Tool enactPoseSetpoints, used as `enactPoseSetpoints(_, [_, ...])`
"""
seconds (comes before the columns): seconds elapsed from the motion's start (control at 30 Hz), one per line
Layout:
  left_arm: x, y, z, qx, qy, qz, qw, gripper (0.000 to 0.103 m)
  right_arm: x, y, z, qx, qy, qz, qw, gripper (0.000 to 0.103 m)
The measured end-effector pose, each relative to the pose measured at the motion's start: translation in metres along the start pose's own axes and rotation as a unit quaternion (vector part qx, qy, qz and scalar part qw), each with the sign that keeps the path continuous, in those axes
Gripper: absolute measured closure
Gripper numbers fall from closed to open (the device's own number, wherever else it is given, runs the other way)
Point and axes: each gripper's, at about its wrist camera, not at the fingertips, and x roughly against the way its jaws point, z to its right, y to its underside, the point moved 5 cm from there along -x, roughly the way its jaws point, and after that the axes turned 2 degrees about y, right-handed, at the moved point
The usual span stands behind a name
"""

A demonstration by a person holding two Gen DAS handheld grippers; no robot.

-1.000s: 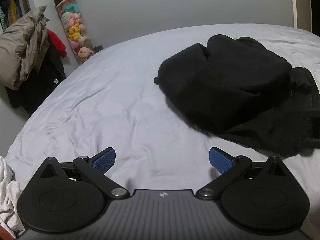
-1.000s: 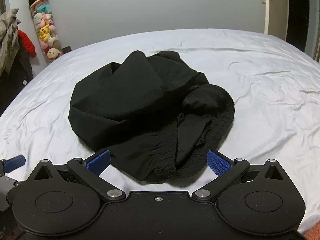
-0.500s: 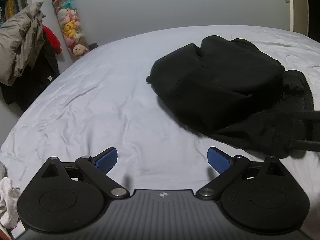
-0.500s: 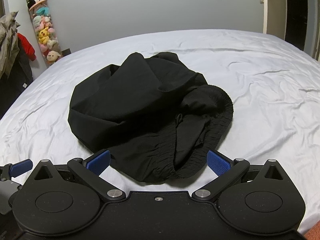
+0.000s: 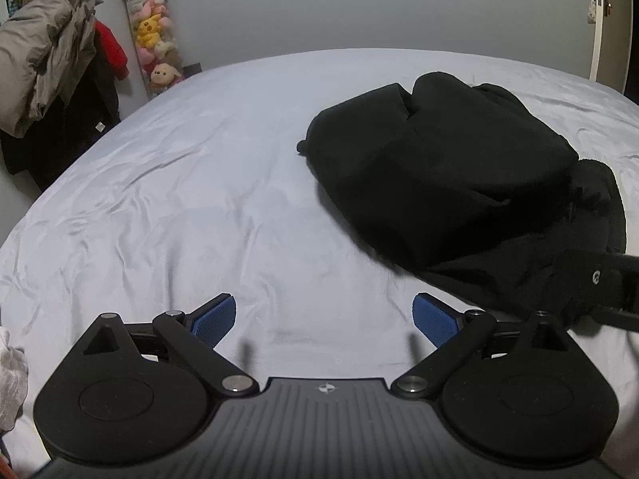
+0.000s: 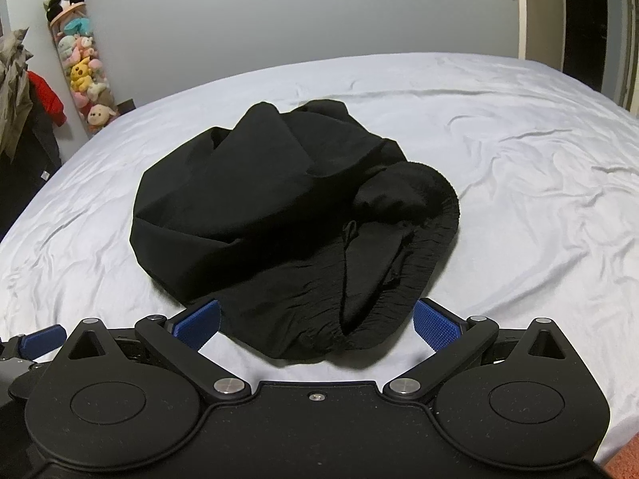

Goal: Fold clothes
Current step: 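Move both grippers toward the black shorts lying on the bed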

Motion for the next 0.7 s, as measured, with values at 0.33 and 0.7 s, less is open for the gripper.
enactPoseSetpoints(0.33, [-0.001, -0.0029, 0.0024, -0.013, 0.005, 0.001, 0.9999, 0.007, -0.0017, 0.0001, 0.0013, 0.001, -0.011, -0.011, 1.0, 0.0])
enactPoseSetpoints(0.7, [-0.0007, -0.006, 0.0045, -0.015, 0.022, 0.003, 0.9997, 0.007, -0.0062, 0.0004, 0.0072, -0.016, -0.013, -0.024, 1.0, 0.0])
